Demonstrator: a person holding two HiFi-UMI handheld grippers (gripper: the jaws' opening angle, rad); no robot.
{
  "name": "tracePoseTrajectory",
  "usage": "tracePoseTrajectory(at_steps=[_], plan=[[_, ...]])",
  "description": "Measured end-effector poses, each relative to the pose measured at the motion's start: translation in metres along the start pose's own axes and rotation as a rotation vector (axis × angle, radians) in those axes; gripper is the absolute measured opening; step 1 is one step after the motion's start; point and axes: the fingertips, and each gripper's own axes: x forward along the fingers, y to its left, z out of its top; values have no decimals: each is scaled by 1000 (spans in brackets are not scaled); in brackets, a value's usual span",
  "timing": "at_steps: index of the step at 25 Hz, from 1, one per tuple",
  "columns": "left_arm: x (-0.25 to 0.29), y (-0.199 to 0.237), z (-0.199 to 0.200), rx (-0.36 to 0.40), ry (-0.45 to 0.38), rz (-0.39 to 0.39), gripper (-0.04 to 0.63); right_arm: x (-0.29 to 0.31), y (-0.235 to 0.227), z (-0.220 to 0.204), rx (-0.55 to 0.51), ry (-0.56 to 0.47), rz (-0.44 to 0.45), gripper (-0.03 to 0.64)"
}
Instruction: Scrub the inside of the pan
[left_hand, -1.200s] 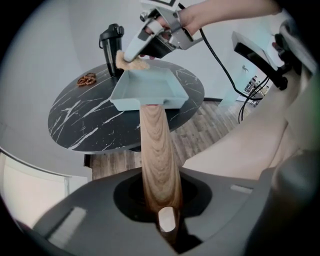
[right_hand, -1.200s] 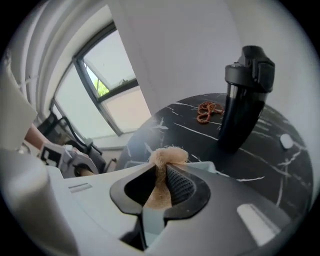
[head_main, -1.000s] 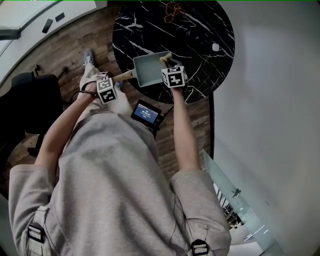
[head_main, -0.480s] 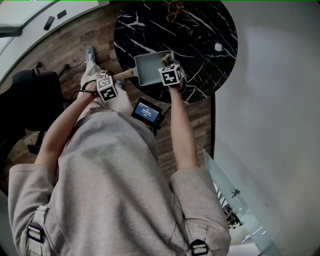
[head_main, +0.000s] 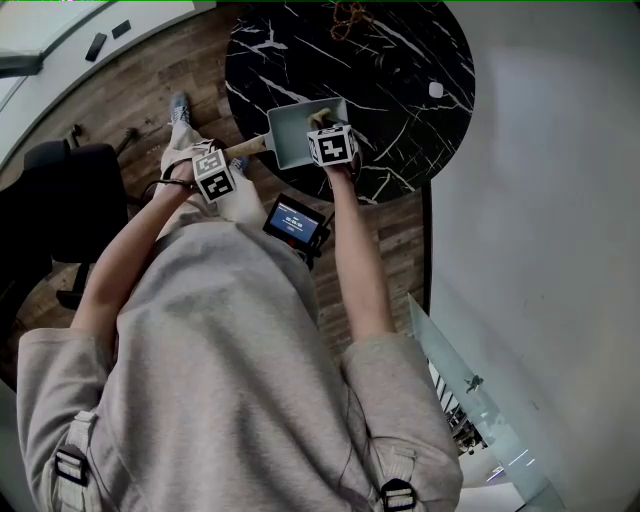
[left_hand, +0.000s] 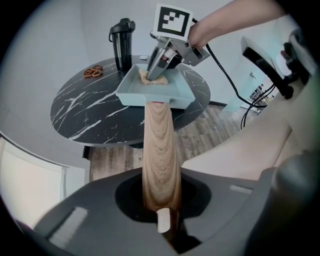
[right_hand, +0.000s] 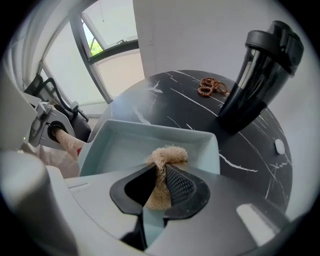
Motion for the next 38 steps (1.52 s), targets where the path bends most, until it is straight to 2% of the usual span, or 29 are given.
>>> tracePoseTrajectory(at_steps=[5,16,20,22,25,29,31,33,36,37,38], plan=[[2,1,1,-2,-1,4,25,4,25,7,-29,-1,61,69],[3,2,0,-3,4,8,21,7,77,18,2,18,176,71],[3,2,1,-4,9,9,20,9,90,22,49,14,217,69],[4,3,1,2,13,7,20,11,90,22,121,10,239,69],[5,3,1,2,18,11,17,14,90,21,283,25,310,69],[6,1,1,6,31,7,13,13,90,21,358,54,373,69],[6,0,1,16,35,1,12,7,91,22,441,35,424,69],[5,0,0,24,37,0,11,-3,94,29,532,-5,493,69],[6,2,0,29,41,1,9,-33,98,55,644,-142,668,71],[7,3,1,29,42,0,9,-44,96,63,660,-196,704,71],[7,3,1,30,42,-1,9,-52,91,67,651,-234,704,71]])
